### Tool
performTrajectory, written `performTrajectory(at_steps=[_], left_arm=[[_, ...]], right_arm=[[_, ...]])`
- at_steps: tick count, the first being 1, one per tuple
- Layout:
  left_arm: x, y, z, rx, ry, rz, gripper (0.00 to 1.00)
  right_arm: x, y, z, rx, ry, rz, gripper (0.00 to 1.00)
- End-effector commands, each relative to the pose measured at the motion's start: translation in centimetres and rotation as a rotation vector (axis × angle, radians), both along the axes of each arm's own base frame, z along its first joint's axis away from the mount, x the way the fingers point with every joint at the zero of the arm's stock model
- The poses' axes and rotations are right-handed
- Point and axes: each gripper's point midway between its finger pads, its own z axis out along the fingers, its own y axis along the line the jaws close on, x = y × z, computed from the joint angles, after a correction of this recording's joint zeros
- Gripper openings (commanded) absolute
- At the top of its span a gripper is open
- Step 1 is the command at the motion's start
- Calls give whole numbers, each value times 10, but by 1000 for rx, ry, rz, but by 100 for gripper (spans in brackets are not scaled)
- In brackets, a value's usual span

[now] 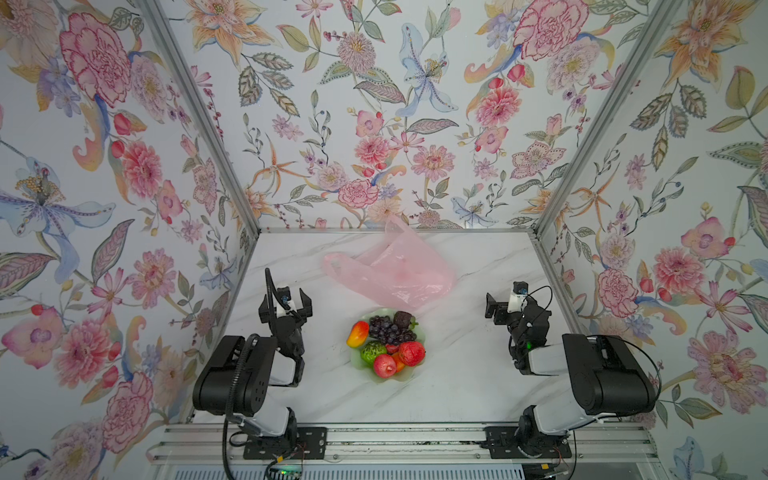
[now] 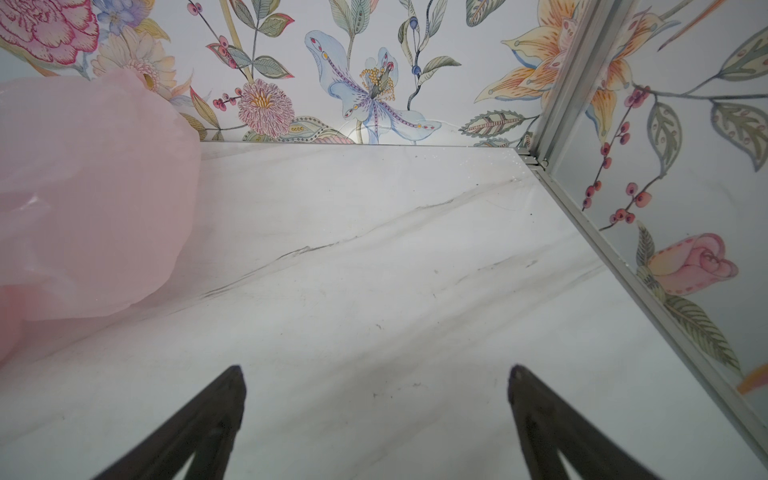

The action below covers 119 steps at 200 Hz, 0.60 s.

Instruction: Place the fruits into the plastic bag

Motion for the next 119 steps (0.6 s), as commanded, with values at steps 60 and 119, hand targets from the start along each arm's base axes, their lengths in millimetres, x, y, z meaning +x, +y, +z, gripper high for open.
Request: performTrajectory(at_steps=[60, 119], left_arm=[[0, 0, 3, 14, -10, 9, 99], [0, 1, 2, 15, -7, 9, 100]], right_arm=[[2, 0, 5, 1, -8, -4, 99], [3, 0, 4, 6, -4, 1, 99]])
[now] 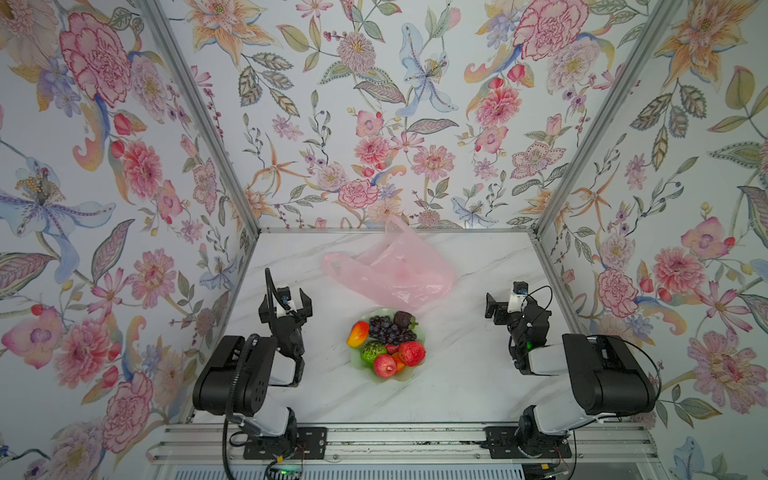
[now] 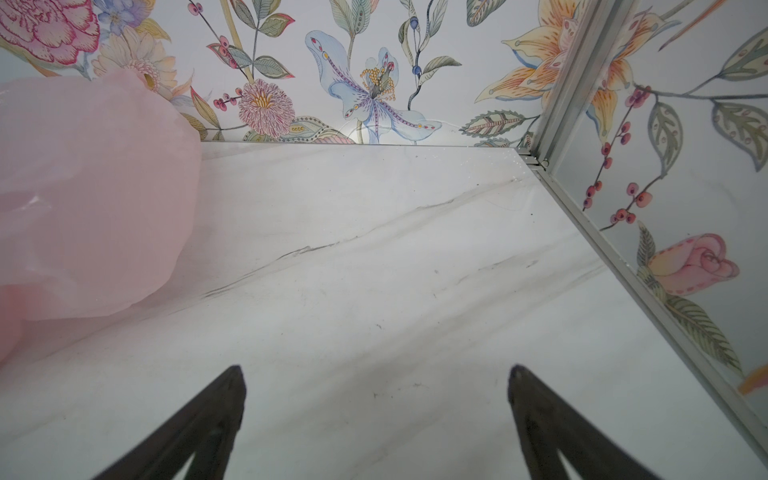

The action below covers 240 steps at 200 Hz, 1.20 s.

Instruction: Place the fruits into the plastic bag

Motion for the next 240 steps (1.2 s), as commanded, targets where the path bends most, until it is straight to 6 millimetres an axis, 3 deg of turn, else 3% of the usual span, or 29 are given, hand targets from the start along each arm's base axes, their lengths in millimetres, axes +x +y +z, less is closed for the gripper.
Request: performTrajectory(at_steps=[1, 69, 94, 97, 128, 148, 162, 181, 207, 240], left_arm=[[0, 0, 2, 15, -8, 9, 100], [0, 0, 3, 15, -10, 9, 99], [9, -13, -3, 43, 37, -61, 99], [8, -11, 8, 42, 10, -53, 99], [-5, 14, 27, -2, -3, 112, 100], [-9, 16, 50, -20, -26, 128, 99], [-13, 24, 63, -79, -34, 175, 99], [-17, 28, 85, -195, -52, 213, 99], [-13, 17, 99, -340, 17, 171, 99], [-8, -29, 103, -522, 98, -77, 99]], right_arm=[[2, 0, 4, 5, -4, -1, 99], [2, -1, 4, 10, -8, 1, 99], [0, -7, 6, 14, -16, -37, 99], [0, -9, 7, 18, -22, -50, 99], [-4, -24, 23, 13, -31, -149, 99], [0, -33, 41, -3, 11, -231, 99], [3, -46, 61, 81, 43, -317, 99], [2, -48, 82, 214, 120, -347, 99], [-2, -22, 103, 479, 205, -149, 99], [-24, 16, 122, 658, 328, 41, 99]])
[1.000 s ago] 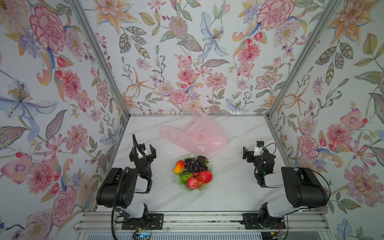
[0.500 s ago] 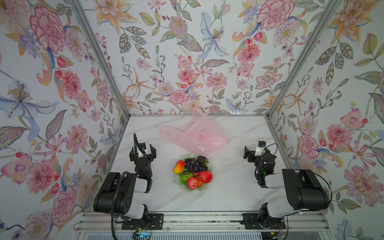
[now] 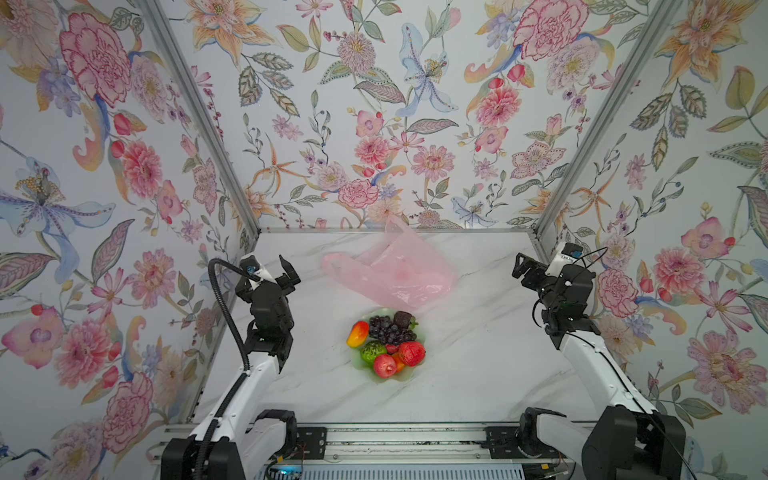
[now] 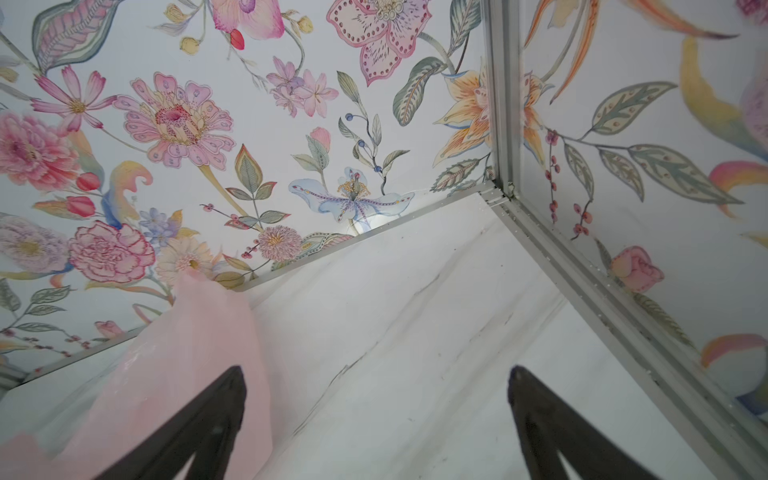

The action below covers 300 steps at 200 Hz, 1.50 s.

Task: Place the fruits into the plastic bag
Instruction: 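Raise both arms and move the right gripper toward the pink bag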

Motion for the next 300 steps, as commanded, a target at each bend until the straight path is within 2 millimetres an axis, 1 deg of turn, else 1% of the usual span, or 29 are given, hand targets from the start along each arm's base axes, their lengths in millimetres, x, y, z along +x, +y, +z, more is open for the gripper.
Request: performTrajectory(at_steps=[1, 18, 41, 56, 66, 89, 117, 132, 148, 175, 188, 220, 251, 271, 292, 300], left_arm=[[-4, -38, -39, -182, 162, -201, 99], [-10, -66, -41, -266, 164, -354, 99], [-20, -92, -48, -363, 207, -493, 99], [-28, -110, -47, -412, 212, -589, 99], [-33, -119, -46, -435, 204, -649, 99], [-43, -126, -44, -444, 198, -695, 99], [-52, -135, -41, -480, 171, -751, 99], [-54, -136, -42, -493, 166, -760, 99], [-52, -133, -45, -483, 167, -742, 99], [-43, -134, -49, -492, 184, -739, 100], [-38, -137, -48, -500, 187, -752, 99], [-26, -138, -50, -489, 222, -757, 99], [-23, -137, -57, -505, 241, -751, 99], [-24, -136, -59, -513, 241, -751, 99], [-27, -134, -63, -512, 246, -742, 99], [-27, -133, -65, -510, 254, -739, 99]], right_arm=[[-30, 51, -25, 240, 218, 213, 99], [-43, 77, -19, 278, 253, 295, 99], [-60, 108, -16, 316, 315, 380, 99], [-68, 123, -20, 339, 350, 425, 99], [-71, 134, -27, 371, 369, 466, 99], [-76, 159, -41, 432, 423, 548, 99], [-74, 189, -45, 437, 411, 616, 99], [-69, 204, -50, 449, 416, 650, 99], [-62, 219, -60, 456, 446, 686, 99], [-48, 241, -76, 441, 498, 724, 99], [-40, 249, -81, 436, 503, 734, 99], [-16, 262, -103, 420, 533, 704, 99], [10, 266, -124, 368, 524, 620, 100], [24, 272, -132, 335, 507, 570, 94], [38, 277, -133, 337, 461, 526, 84], [43, 278, -129, 345, 429, 516, 79]])
